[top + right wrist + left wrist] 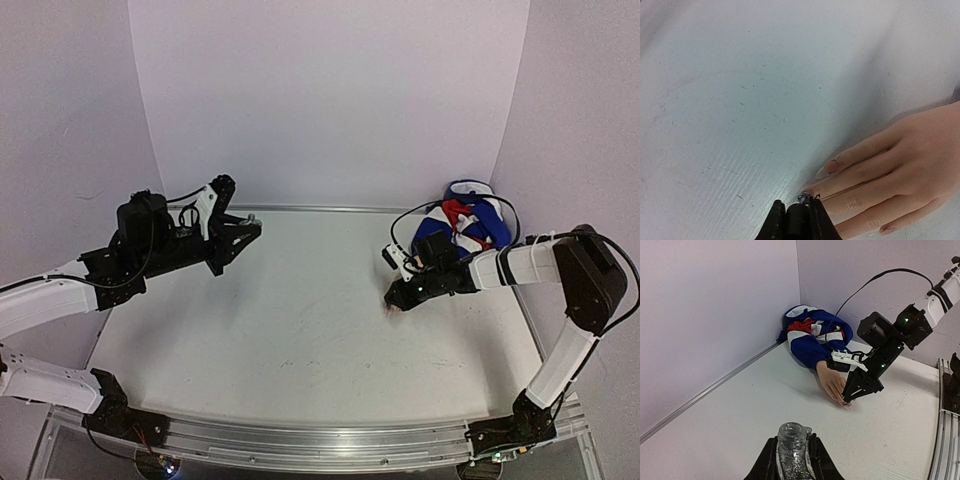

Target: Paint the nails

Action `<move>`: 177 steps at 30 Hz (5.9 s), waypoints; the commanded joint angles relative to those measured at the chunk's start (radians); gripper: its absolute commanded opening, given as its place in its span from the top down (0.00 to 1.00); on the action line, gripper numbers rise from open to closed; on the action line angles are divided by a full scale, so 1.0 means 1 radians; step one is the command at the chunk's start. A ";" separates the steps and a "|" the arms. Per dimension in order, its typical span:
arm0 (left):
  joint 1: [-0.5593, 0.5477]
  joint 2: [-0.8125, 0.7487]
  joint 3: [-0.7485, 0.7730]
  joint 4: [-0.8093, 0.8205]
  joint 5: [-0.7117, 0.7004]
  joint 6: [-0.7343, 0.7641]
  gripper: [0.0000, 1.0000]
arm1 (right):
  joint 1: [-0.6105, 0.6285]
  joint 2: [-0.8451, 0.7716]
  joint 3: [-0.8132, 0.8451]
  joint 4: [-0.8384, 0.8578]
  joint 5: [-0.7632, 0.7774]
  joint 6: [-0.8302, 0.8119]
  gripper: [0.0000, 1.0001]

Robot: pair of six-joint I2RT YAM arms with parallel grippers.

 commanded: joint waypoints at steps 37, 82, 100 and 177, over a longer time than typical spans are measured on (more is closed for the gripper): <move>0.005 -0.021 0.046 0.027 0.012 -0.013 1.00 | 0.004 -0.025 0.012 -0.018 -0.082 -0.008 1.00; 0.006 -0.018 0.045 0.027 0.011 -0.011 1.00 | 0.003 0.001 0.018 -0.010 -0.020 0.009 1.00; 0.006 -0.022 0.043 0.027 0.012 -0.014 1.00 | 0.004 -0.007 0.014 -0.028 -0.033 0.020 1.00; -0.018 -0.111 0.004 -0.128 0.343 0.206 1.00 | 0.121 -0.417 0.076 0.137 -0.112 0.405 1.00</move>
